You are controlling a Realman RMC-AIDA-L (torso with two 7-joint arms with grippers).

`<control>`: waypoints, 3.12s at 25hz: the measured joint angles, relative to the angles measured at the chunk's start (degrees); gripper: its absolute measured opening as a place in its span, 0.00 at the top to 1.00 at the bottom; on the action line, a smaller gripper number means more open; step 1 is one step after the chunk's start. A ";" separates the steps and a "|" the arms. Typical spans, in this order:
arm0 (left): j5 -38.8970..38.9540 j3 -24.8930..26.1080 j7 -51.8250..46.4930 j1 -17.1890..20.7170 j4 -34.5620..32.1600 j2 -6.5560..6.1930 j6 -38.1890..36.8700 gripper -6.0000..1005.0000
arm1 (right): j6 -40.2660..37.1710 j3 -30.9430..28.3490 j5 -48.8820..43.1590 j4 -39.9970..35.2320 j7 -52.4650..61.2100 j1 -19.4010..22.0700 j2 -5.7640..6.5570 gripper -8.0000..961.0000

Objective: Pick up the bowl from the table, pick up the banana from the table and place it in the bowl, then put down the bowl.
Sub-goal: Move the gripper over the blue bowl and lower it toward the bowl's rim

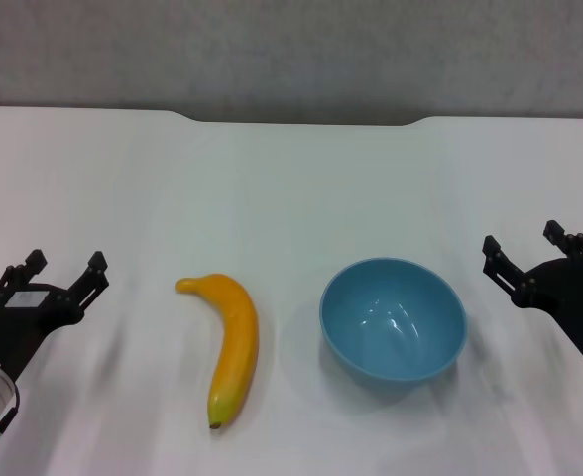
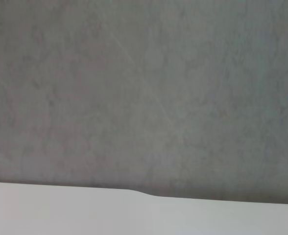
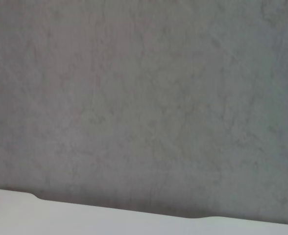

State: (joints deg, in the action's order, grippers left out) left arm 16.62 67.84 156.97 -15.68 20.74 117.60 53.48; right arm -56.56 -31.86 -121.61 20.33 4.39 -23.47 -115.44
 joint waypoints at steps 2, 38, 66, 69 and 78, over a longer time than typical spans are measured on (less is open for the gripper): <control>0.00 -0.04 0.00 -0.04 0.00 0.00 0.00 0.13 | 0.02 -0.01 0.02 0.01 0.00 0.00 0.00 0.08; 0.01 0.08 -3.52 -1.95 -0.24 0.01 -0.19 0.13 | 0.46 0.03 0.54 1.70 2.92 -1.40 0.03 0.08; -44.76 3.35 -39.22 13.36 50.43 -4.36 -41.63 0.13 | 67.95 -38.69 0.72 51.99 -43.37 13.32 0.75 0.08; -47.84 0.89 -41.53 14.03 56.58 -4.51 -51.71 0.13 | 77.62 -43.67 0.54 52.97 -41.34 11.42 0.81 0.08; -38.75 -1.56 -24.95 13.26 67.31 -3.57 -76.08 0.13 | 91.62 -50.89 -9.97 54.30 -30.08 6.14 0.79 0.08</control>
State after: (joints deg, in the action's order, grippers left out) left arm -22.14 66.27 132.03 -2.42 88.05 114.02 -22.61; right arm 35.06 -82.75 -131.58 74.64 -25.69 -17.33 -114.65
